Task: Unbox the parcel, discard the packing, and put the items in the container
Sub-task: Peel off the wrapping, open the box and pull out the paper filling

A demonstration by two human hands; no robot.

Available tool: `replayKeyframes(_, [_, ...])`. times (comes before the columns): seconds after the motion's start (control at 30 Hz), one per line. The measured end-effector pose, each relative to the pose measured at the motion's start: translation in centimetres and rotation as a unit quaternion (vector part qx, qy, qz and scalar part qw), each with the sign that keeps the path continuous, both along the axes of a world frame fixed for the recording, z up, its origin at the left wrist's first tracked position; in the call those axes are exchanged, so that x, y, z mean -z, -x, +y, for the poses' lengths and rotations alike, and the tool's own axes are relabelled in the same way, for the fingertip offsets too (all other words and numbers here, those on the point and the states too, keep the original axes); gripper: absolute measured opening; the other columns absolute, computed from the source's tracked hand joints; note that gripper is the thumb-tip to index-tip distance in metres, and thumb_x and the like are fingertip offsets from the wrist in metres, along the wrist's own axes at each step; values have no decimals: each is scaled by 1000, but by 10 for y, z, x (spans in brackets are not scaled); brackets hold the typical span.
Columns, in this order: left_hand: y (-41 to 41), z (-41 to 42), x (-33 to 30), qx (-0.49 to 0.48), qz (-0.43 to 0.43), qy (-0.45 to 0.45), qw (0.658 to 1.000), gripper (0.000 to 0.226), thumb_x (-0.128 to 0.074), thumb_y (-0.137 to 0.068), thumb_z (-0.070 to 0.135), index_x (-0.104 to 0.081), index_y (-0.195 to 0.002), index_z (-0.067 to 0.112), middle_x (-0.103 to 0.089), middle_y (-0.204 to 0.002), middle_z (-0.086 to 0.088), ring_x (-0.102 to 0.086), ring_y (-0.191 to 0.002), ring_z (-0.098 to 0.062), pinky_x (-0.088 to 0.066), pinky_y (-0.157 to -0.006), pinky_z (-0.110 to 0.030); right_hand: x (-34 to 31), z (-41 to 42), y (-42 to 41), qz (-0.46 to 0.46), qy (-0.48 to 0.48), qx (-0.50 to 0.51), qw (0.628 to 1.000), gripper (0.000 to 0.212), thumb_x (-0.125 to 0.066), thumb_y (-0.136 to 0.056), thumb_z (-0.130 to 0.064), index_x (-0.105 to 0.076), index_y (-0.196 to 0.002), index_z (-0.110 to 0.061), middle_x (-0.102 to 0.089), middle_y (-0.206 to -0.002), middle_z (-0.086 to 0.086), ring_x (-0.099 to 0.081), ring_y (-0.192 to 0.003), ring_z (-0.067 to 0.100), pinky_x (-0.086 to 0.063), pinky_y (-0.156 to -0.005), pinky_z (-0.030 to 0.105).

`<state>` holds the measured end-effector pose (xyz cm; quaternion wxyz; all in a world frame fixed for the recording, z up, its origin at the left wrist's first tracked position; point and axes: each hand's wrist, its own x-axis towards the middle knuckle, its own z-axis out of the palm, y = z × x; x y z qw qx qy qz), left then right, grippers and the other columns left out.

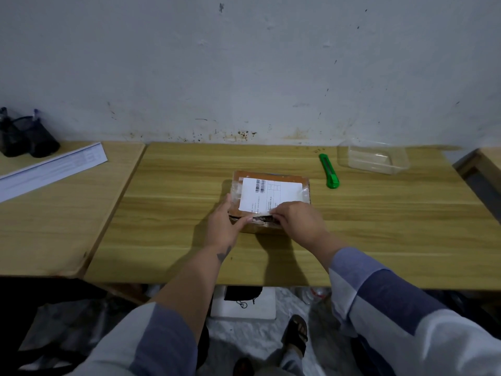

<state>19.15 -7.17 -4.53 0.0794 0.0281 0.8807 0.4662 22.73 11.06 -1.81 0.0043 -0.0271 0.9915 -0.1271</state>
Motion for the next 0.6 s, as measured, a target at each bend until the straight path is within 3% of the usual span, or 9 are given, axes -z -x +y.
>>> replayKeyframes(0.13, [-1,0,0,-6,9,-11,1000,92,-78,-77,29,-24,-150,20,-51,-141,-2,-46,-129,-20,-41,-104,-35,-7,0,-1,33,1,16,999,30,-41,-97,-28,-66,-114,-27,-68,-118,-5,-63,-104,23,-45,-68,29])
replayKeyframes(0.37, [-5,2,-5,1,30,8,1000,86,-71,-80,39,-23,-150,21,-47,-144,-4,-43,-132,-21,-38,-102,-31,-1,4,-8,74,4,2,997,27,-45,-96,-29,-69,-108,-26,-71,-109,-6,-65,-99,22,-52,-69,34])
replayKeyframes(0.5, [-4,3,-5,-5,29,20,999,83,-67,-82,43,-24,-149,22,-48,-144,-4,-44,-132,-22,-40,-98,-32,8,12,-16,92,24,7,995,22,-60,-88,-32,-72,-104,-23,-73,-106,-1,-64,-101,24,-49,-79,36])
replayKeyframes(0.6, [-5,1,-5,-3,36,34,999,80,-65,-83,45,-25,-149,25,-50,-142,-3,-46,-130,-23,-44,-99,-37,14,27,-25,88,18,71,993,26,-67,-82,-36,-72,-104,-24,-67,-119,6,-56,-114,30,-46,-88,41])
